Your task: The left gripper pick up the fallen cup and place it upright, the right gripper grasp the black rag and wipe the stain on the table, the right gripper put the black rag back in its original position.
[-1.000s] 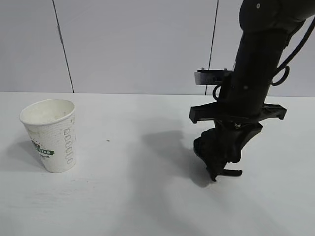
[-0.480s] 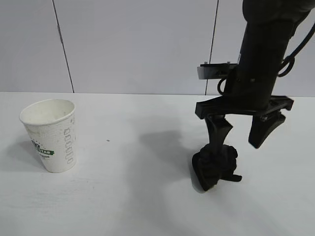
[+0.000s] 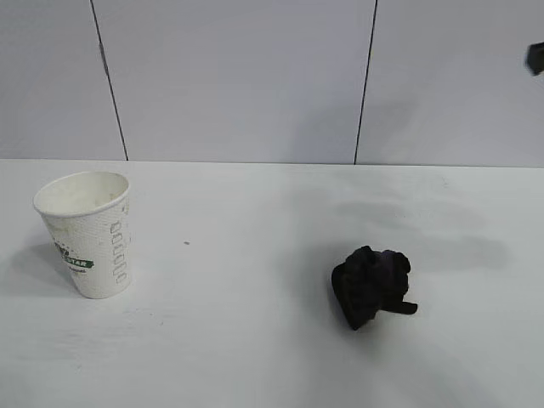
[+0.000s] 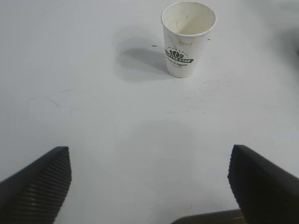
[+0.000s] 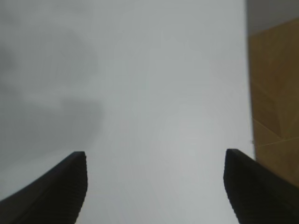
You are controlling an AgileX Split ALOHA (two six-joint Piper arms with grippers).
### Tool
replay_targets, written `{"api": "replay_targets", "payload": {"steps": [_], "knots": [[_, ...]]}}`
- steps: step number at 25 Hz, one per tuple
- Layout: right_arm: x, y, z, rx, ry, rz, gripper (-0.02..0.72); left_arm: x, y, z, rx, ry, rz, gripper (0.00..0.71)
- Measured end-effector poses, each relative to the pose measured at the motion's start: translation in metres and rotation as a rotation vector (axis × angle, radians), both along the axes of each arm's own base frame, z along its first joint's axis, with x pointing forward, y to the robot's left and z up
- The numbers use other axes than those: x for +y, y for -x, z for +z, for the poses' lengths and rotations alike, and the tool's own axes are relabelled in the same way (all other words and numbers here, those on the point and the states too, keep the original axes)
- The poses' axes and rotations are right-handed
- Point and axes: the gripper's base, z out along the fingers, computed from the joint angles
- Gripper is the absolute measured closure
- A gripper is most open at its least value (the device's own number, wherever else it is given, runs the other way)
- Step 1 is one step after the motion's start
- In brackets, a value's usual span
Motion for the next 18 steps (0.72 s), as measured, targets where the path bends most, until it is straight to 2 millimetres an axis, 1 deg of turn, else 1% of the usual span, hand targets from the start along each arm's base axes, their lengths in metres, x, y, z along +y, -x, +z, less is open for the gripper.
{"api": "replay_targets", "payload": {"steps": [2,4,6,8,9,11,12,13,15,18], "knots": [[-0.021,0.022,0.023,-0.073,-0.008,-0.082,0.147,0.0,0.0,0.0,0.0,0.0,0.0,0.056],[-0.024,0.048,0.051,-0.168,-0.015,-0.108,0.147,0.0,0.0,0.0,-0.001,0.0,0.0,0.056],[-0.013,0.075,0.08,-0.272,-0.021,-0.077,0.147,0.0,0.0,0.0,-0.001,0.0,0.0,0.056],[0.006,0.11,0.11,-0.401,-0.028,-0.008,0.147,0.0,0.0,0.0,-0.001,0.0,0.0,0.056],[0.017,0.126,0.122,-0.454,-0.031,0.04,0.147,0.0,0.0,0.0,-0.001,0.0,0.0,0.056],[0.038,0.171,0.147,-0.59,-0.022,0.137,0.147,0.0,0.0,0.0,-0.001,0.0,0.0,0.056],[0.046,0.192,0.155,-0.648,-0.022,0.177,0.147,0.0,0.0,0.0,-0.001,0.0,0.0,0.056],[0.054,0.217,0.163,-0.715,-0.016,0.212,0.147,0.0,0.0,0.0,-0.001,0.0,0.0,0.056],[0.067,0.269,0.173,-0.847,-0.003,0.253,0.147,0.0,0.0,0.0,-0.001,0.0,0.0,0.056],[0.08,0.334,0.171,-0.975,0.021,0.287,0.147,0.0,0.0,0.0,-0.001,0.0,0.0,0.056]]}}
